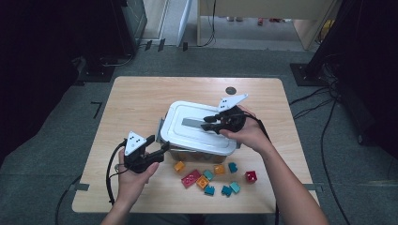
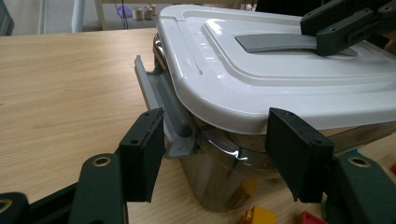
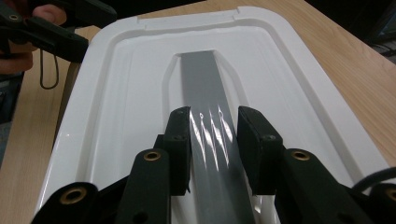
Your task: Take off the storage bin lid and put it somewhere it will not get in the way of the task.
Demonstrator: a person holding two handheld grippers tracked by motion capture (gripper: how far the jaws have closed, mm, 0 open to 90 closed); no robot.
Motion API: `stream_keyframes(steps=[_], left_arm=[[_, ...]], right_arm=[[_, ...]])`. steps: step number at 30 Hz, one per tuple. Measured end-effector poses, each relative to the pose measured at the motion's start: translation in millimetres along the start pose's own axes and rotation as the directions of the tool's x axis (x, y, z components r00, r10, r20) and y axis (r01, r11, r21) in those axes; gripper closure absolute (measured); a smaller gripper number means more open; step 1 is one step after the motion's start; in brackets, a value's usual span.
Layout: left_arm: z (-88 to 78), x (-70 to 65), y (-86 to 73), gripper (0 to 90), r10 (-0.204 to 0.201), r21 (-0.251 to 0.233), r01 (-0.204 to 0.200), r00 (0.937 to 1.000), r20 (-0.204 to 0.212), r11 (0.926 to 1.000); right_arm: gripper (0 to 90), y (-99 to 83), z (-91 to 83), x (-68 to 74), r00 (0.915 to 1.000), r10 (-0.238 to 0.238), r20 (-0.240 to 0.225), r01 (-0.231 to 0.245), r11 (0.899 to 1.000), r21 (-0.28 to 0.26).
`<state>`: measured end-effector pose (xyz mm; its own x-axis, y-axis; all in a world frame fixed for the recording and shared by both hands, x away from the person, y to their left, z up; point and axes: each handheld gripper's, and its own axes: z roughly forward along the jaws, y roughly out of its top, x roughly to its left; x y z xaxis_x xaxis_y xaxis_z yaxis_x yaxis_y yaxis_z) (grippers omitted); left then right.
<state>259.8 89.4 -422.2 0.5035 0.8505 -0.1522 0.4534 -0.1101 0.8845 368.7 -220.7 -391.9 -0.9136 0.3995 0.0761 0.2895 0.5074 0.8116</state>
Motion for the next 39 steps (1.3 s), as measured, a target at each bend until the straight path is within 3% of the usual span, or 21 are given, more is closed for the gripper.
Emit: stream_keyframes(steps=[14,21,31,39], left_arm=[[-3.9,3.5,-0.5,38.2,-0.001,-0.007,0.001,1.0000,-0.003,1.0000],[-6.2,5.5,-0.9,38.2,-0.003,-0.009,0.003,1.0000,-0.003,1.0000],[-8.9,6.4,-0.6,32.5,-0.011,-0.030,0.011,0.9999,0.012,0.9995],[-12.4,8.5,-1.7,22.5,-0.007,-0.022,0.007,1.0000,0.002,0.9997]], right_arm=[[68.6,2.2,-11.6,0.5,0.9990,-0.002,0.046,0.005,0.998,-0.064],[68.6,1.3,-20.2,-0.1,0.9971,0.008,0.076,-0.003,0.998,-0.070],[68.6,-4.5,-46.1,-6.0,0.9868,0.048,0.155,-0.032,0.994,-0.104],[68.6,-19.7,-73.1,-14.3,0.9662,0.115,0.231,-0.082,0.986,-0.147]])
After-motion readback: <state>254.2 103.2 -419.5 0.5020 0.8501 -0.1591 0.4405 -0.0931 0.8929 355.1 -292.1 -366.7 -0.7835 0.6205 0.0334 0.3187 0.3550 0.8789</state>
